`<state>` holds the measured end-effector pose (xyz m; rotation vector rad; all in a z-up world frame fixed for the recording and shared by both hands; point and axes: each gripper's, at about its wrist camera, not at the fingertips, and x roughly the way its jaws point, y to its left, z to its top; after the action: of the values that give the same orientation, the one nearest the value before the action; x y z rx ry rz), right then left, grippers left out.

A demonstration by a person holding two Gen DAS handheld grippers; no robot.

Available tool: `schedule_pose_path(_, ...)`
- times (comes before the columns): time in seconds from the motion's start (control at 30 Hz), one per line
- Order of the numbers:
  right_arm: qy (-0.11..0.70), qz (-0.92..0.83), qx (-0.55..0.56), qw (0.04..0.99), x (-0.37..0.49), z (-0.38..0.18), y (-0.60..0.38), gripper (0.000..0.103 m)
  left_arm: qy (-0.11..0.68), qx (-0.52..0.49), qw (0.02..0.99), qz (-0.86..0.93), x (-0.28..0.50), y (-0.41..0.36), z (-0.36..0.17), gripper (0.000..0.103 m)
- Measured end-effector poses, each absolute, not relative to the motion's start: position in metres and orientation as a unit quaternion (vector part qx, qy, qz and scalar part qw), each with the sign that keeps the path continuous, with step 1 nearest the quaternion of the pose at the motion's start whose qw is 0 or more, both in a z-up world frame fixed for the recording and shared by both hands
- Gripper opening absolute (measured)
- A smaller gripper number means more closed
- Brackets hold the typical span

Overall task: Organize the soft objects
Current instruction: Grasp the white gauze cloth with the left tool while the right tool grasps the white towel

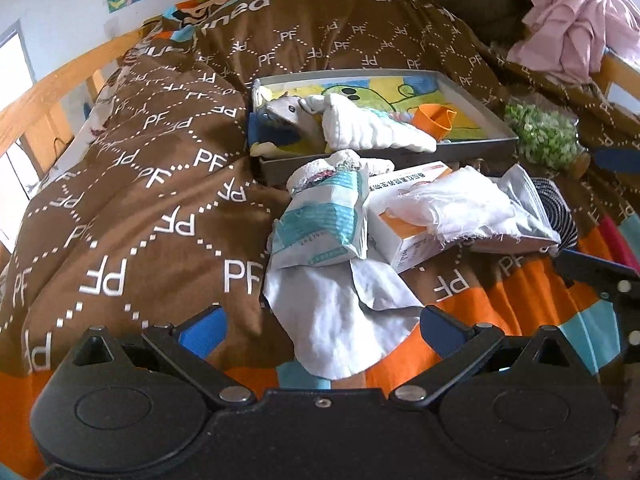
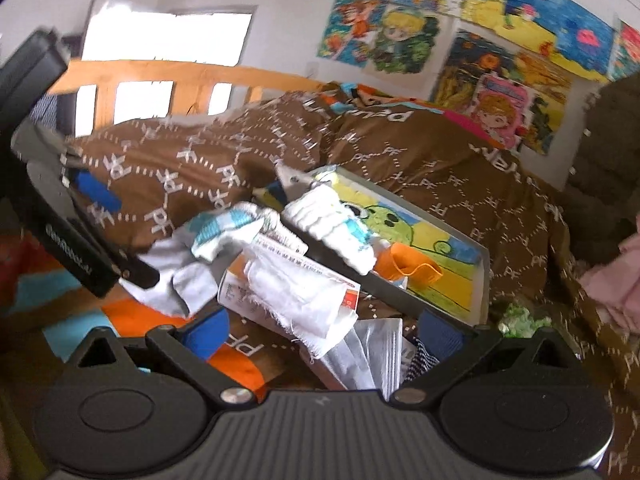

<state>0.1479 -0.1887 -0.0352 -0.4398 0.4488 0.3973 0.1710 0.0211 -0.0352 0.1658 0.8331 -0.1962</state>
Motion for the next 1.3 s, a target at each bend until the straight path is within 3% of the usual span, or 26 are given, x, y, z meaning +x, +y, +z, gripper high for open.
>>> schedule_pose_path(0.53,0.208,0.230,-0.230,0.922,0.205,-0.062,-0.184,0.102,0.429,0.066,0.894,-0.112,0.209,0.015,-0.059,0.102)
schedule_pose_path(0.8,0.225,0.261,-0.235,0.909,0.220,-0.070,-0.179,0.094,0.448,0.046,0.885,-0.121,0.219,0.019,-0.068,0.100)
schedule_pose_path(1.1,0.238,0.281,-0.237,0.899,0.220,-0.073,-0.174,0.080,0.460,0.038,0.878,-0.130,0.220,0.019,-0.072,0.081)
schedule_pose_path(1.3,0.246,0.287,-0.232,0.896,0.220,-0.074,-0.174,0.065,0.461,0.025,0.877,-0.133,0.219,0.020,-0.068,0.064)
